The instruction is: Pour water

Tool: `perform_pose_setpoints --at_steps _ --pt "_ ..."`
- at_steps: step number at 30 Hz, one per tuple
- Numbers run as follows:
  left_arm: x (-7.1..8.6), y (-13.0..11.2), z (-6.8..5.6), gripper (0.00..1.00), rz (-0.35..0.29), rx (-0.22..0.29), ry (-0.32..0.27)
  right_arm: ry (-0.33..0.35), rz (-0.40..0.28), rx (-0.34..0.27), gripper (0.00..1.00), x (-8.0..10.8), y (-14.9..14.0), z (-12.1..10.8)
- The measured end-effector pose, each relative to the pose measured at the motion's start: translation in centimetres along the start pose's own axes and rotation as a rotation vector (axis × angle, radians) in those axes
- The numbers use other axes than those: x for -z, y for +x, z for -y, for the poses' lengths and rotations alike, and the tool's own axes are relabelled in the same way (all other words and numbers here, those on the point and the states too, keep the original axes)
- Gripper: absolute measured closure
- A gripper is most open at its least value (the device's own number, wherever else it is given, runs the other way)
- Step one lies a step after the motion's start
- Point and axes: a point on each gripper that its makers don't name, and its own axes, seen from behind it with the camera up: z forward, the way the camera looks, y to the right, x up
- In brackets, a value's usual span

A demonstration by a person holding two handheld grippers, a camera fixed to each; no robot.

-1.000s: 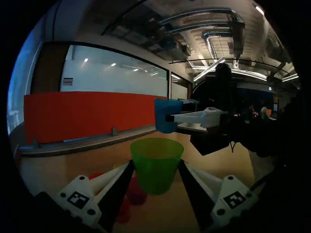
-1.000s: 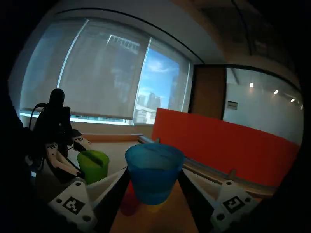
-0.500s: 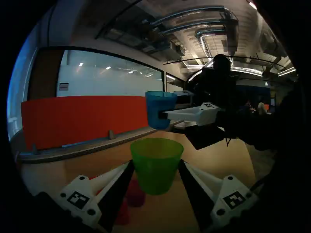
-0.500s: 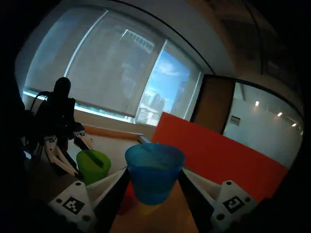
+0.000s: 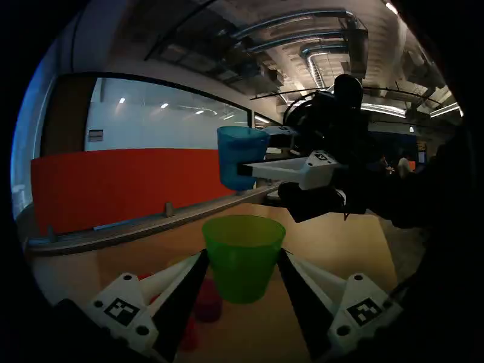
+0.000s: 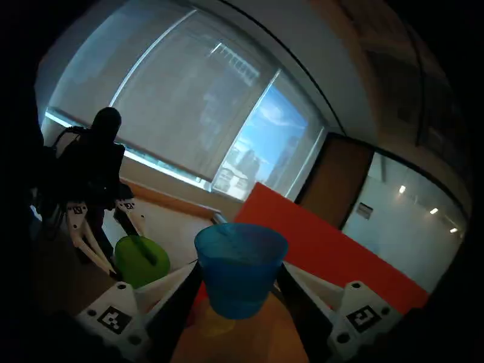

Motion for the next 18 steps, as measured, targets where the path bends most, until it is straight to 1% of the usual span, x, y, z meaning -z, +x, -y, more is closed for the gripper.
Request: perform_pose_setpoints --at_steps 8,18 --pt "-0.12 0.10 -0.53 0.18 -0.001 -0.005 -0.015 -0.010 -0.001 0.081 0.14 -0.32 0.58 0.06" --pt "-0.31 -0.08 -0.75 0.18 0.001 -0.002 -0.024 -0.007 0.012 0.187 0.14 -0.72 0.60 0.43"
